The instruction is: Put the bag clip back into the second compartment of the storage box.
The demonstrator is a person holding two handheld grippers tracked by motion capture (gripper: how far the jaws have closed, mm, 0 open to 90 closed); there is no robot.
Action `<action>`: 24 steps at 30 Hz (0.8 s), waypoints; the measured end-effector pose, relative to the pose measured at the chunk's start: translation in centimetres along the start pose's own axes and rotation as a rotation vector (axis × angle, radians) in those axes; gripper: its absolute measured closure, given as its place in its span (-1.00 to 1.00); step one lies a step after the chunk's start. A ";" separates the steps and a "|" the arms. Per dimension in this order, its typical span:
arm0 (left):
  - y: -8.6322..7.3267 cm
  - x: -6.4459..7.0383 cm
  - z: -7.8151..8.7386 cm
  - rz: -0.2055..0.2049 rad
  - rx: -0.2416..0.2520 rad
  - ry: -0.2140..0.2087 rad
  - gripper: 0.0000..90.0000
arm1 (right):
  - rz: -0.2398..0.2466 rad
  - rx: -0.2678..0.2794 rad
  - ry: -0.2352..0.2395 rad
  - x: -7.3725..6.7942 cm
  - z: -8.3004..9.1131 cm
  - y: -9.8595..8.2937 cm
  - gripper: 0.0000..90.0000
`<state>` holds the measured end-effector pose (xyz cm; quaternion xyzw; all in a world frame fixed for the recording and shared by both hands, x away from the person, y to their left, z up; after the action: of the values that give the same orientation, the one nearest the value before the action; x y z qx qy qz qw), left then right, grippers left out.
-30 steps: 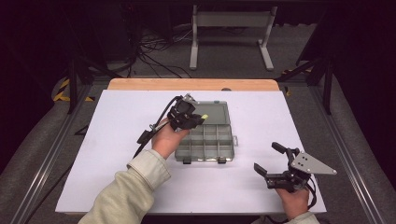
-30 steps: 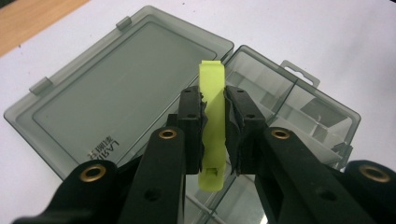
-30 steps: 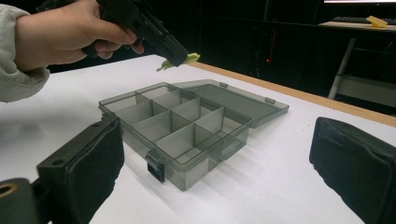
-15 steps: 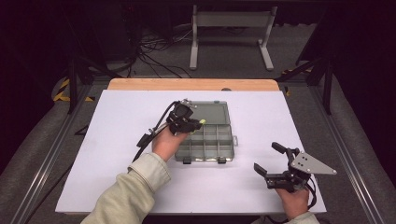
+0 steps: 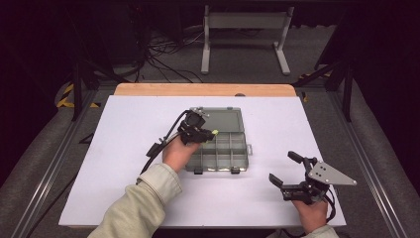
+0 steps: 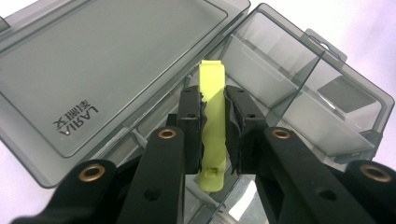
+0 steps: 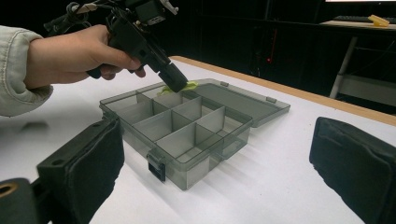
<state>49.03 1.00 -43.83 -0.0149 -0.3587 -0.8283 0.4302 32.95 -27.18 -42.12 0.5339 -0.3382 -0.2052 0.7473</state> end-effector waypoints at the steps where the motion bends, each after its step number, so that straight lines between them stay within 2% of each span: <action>1: 0.0 0.0 -0.1 0.000 -0.001 0.001 0.71 | 0.000 0.000 0.000 0.0 0.0 0.0 -0.91; 8: -0.2 -0.1 -0.5 0.015 -0.007 -0.004 0.71 | -0.004 -0.001 0.000 0.0 0.0 0.0 -0.91; 13: -0.4 -0.1 -0.6 0.010 -0.012 0.001 0.71 | 0.001 0.003 0.002 0.0 0.0 0.0 -0.91; 17: -0.6 -0.3 -0.7 0.034 -0.014 0.001 0.71 | -0.001 0.001 0.002 0.0 0.0 0.0 -0.91; 24: -0.8 -0.3 -0.8 0.020 -0.012 0.012 0.70 | 0.000 0.000 0.004 -0.1 0.0 0.0 -0.91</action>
<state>48.89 1.02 -44.99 -0.0163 -0.3509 -0.8263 0.4403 32.92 -27.13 -42.13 0.5342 -0.3365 -0.2041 0.7482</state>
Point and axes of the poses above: each handheld gripper's, and its own axes: z roughly backward along the jaws, y roughly out of its top, x roughly to its right, the point moved 5 cm from there along -z, roughly forward along the jaws, and after that the axes turned 14 degrees about z, right-handed, at the moved point
